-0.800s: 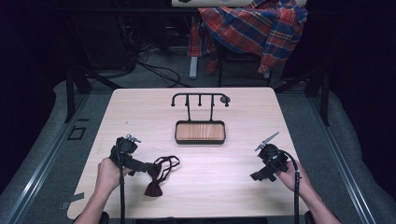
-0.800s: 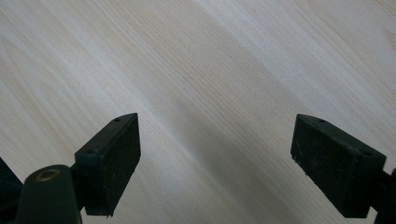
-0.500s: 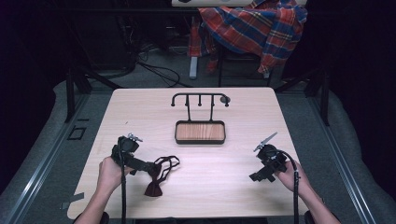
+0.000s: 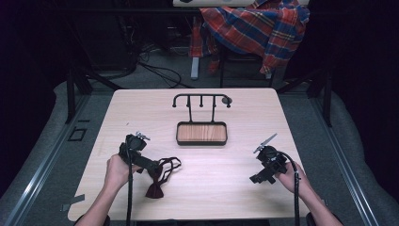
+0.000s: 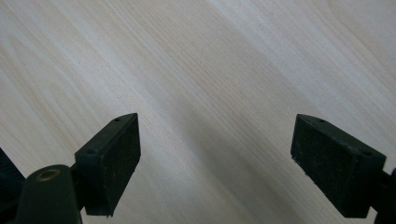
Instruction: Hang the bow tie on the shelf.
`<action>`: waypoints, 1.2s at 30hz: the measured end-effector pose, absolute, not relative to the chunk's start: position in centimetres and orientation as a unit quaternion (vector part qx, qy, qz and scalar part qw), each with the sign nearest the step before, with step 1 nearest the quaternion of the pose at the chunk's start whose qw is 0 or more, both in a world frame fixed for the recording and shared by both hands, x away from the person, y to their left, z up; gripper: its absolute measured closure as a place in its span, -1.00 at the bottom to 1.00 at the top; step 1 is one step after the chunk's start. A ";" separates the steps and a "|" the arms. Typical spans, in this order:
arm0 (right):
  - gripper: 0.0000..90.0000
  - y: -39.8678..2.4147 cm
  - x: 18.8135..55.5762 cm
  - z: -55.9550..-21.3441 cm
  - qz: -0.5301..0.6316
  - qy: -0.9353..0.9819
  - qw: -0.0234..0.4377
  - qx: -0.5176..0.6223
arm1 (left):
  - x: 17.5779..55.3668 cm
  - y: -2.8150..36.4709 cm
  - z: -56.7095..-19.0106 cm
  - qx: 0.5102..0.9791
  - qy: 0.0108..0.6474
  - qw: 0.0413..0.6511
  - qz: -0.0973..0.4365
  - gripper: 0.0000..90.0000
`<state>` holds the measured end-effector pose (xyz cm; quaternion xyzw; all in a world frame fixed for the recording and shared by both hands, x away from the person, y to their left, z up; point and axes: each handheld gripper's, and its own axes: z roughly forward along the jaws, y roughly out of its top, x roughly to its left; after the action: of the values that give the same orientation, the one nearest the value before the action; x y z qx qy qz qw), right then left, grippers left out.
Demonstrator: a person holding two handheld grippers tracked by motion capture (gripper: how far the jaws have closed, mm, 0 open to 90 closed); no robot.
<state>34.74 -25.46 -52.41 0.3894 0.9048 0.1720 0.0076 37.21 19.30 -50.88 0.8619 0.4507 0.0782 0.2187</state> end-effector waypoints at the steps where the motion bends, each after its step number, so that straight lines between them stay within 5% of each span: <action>1: -0.65 -25.5 34.8 -52.4 0.172 0.905 0.009 0.389 | 37.5 18.9 -51.0 0.865 0.448 0.214 0.077 -1.00; 23: -0.65 -25.3 34.8 -52.4 0.162 0.909 0.005 0.385 | 39.0 16.6 -52.4 0.890 0.408 0.190 0.075 -0.98; 36: -0.65 -25.4 34.9 -52.5 0.163 0.908 0.002 0.387 | 39.7 14.9 -53.2 0.906 0.381 0.173 0.067 -0.45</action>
<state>34.88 -25.40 -52.46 0.3865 0.9077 0.1632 0.0024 39.71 14.89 -53.15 0.9058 0.3807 0.0671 0.1732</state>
